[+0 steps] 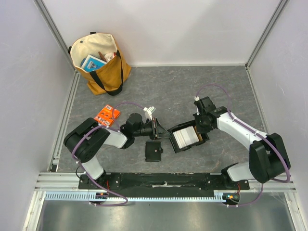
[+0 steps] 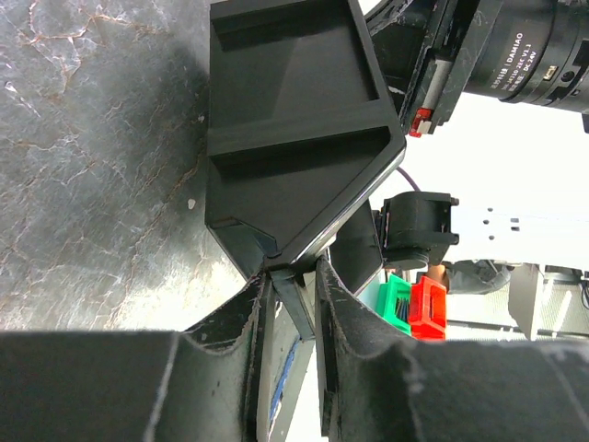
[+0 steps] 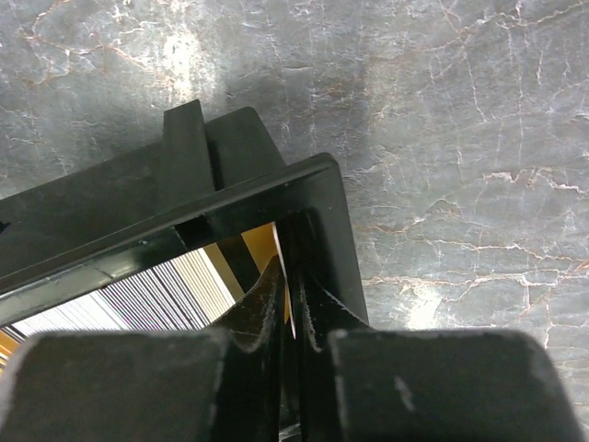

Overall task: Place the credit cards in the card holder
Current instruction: Pick up the credit card from the storage box.

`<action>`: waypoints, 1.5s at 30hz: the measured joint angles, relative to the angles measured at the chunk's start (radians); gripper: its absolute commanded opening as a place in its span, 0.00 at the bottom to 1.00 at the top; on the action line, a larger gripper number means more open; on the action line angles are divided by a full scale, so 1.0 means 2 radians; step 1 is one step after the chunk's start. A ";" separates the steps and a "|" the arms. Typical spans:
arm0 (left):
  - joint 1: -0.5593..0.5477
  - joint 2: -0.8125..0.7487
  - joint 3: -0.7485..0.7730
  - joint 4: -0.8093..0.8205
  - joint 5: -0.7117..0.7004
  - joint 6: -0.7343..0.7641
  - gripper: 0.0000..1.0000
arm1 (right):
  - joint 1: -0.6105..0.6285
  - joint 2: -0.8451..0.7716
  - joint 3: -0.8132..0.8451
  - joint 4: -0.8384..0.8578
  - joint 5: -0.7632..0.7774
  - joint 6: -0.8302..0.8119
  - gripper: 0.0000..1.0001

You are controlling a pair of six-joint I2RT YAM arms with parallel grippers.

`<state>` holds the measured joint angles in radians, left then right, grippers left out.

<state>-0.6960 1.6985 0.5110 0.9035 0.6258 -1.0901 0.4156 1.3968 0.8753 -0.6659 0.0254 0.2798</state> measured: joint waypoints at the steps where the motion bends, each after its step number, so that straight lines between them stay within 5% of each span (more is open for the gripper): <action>1: 0.000 0.000 0.000 0.000 0.000 0.000 0.02 | 0.000 0.000 0.000 0.000 0.001 -0.001 0.00; 15: -0.001 0.056 0.019 0.002 -0.032 -0.003 0.02 | 0.001 -0.044 0.098 -0.047 0.018 -0.002 0.00; 21: 0.001 0.110 0.047 0.006 -0.052 -0.028 0.39 | 0.013 -0.062 0.110 -0.052 0.061 0.030 0.00; 27: 0.002 0.105 0.051 -0.012 -0.070 -0.032 0.56 | 0.094 -0.076 0.111 -0.065 0.167 0.108 0.00; 38: 0.004 -0.033 0.035 -0.177 -0.144 -0.006 0.71 | 0.241 -0.050 0.124 -0.106 0.358 0.277 0.00; 45: 0.004 -0.199 0.023 -0.346 -0.237 0.039 0.80 | 0.330 0.043 0.178 -0.162 0.457 0.361 0.00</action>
<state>-0.6884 1.2999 0.5560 0.2115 0.1528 -1.0126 1.0763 1.4826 1.2308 -0.9901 0.9401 1.0027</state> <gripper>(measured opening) 0.768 0.010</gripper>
